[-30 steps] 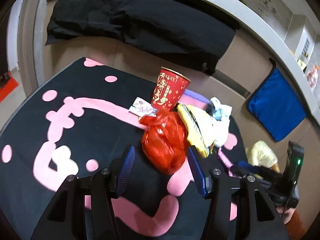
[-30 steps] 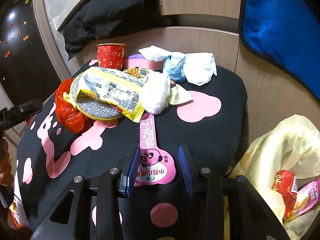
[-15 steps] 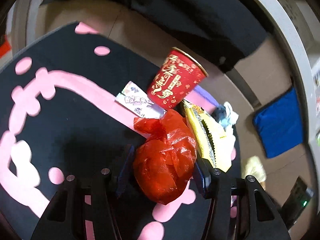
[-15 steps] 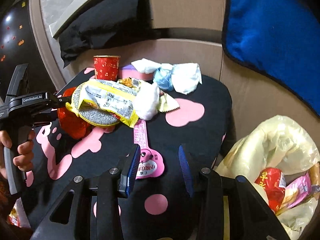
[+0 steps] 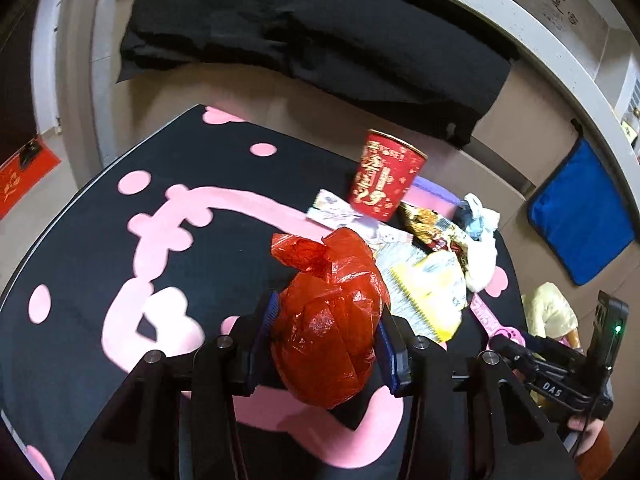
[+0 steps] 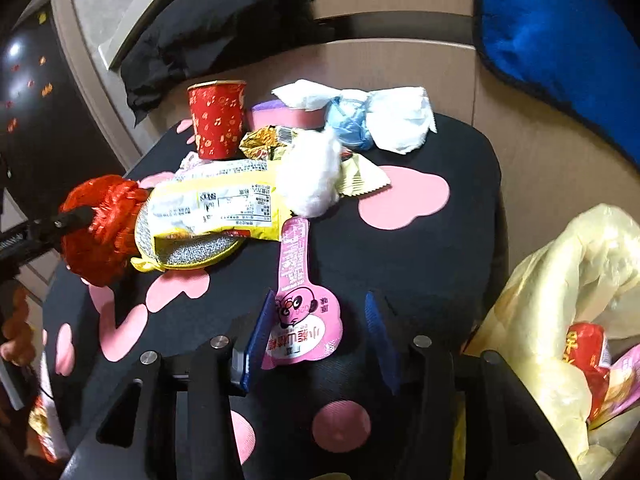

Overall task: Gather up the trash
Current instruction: 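Grasp the red plastic bag with the left tool, then grasp the white tissue with the right tool while the left holds the red bag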

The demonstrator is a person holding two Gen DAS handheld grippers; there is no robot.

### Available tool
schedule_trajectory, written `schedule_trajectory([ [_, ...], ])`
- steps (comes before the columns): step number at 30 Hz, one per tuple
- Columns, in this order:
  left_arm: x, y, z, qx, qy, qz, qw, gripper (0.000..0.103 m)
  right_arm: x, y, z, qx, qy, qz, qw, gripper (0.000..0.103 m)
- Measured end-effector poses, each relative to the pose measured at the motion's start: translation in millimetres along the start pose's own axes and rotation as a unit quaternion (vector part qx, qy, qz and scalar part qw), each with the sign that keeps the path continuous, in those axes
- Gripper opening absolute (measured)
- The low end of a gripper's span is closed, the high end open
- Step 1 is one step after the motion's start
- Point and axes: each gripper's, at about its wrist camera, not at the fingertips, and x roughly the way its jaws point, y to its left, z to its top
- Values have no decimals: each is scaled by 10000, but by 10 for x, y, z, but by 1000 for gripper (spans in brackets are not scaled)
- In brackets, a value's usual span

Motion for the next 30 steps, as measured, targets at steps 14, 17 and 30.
schedule_trajectory([
  [14,-201,-113,-99,121,-118,-93,9998,46,-292,475,17,-602,-366,-106,9975,38],
  [17,-286,-170,-97,166,-190,-156,9996,46,-444,586,74,-743,-469,-174,9960,38],
  [30,-752,-427,56,436,-759,-310,9957,46,-1116,862,256,-1099,-1140,-480,9862,12],
])
